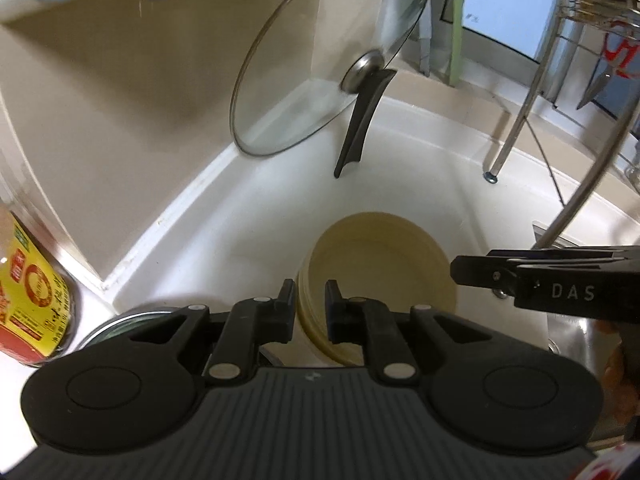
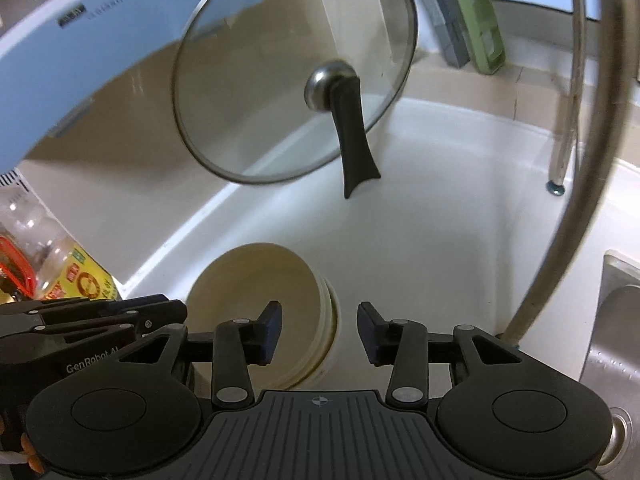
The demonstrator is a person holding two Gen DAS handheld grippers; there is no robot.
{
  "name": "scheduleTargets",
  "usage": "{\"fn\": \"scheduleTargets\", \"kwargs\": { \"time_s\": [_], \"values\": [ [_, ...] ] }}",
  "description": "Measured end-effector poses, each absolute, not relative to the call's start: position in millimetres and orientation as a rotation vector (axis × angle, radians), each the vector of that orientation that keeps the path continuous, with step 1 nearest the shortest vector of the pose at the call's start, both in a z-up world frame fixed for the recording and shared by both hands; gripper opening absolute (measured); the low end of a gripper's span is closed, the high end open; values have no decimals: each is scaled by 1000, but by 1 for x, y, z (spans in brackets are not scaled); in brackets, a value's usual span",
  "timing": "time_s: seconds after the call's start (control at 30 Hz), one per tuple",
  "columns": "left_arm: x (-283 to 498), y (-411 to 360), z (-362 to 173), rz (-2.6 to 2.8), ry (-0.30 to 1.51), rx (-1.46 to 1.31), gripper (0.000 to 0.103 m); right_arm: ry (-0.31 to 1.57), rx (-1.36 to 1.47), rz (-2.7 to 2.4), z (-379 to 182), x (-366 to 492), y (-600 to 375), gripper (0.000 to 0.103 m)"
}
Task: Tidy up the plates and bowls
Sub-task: 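Lower the cream bowl into the white bowl and open both grippers, then pull back and move both grippers toward the steel pot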
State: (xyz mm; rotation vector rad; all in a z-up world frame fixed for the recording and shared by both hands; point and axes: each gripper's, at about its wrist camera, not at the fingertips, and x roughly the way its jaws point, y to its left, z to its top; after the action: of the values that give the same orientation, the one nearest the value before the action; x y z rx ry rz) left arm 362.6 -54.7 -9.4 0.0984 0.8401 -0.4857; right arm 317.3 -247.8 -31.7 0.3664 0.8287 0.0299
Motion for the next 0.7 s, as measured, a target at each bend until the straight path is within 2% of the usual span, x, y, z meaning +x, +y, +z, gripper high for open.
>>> {"fn": "scheduleTargets", "kwargs": {
  "time_s": [0.37,0.7],
  "values": [
    [305,-42,8,-544,767,129,13,752,397,-1,-10,245,-244,50],
    [234,-39,3,-622,767,145,13,755,364,-26,-16,170,-232,55]
  ]
}}
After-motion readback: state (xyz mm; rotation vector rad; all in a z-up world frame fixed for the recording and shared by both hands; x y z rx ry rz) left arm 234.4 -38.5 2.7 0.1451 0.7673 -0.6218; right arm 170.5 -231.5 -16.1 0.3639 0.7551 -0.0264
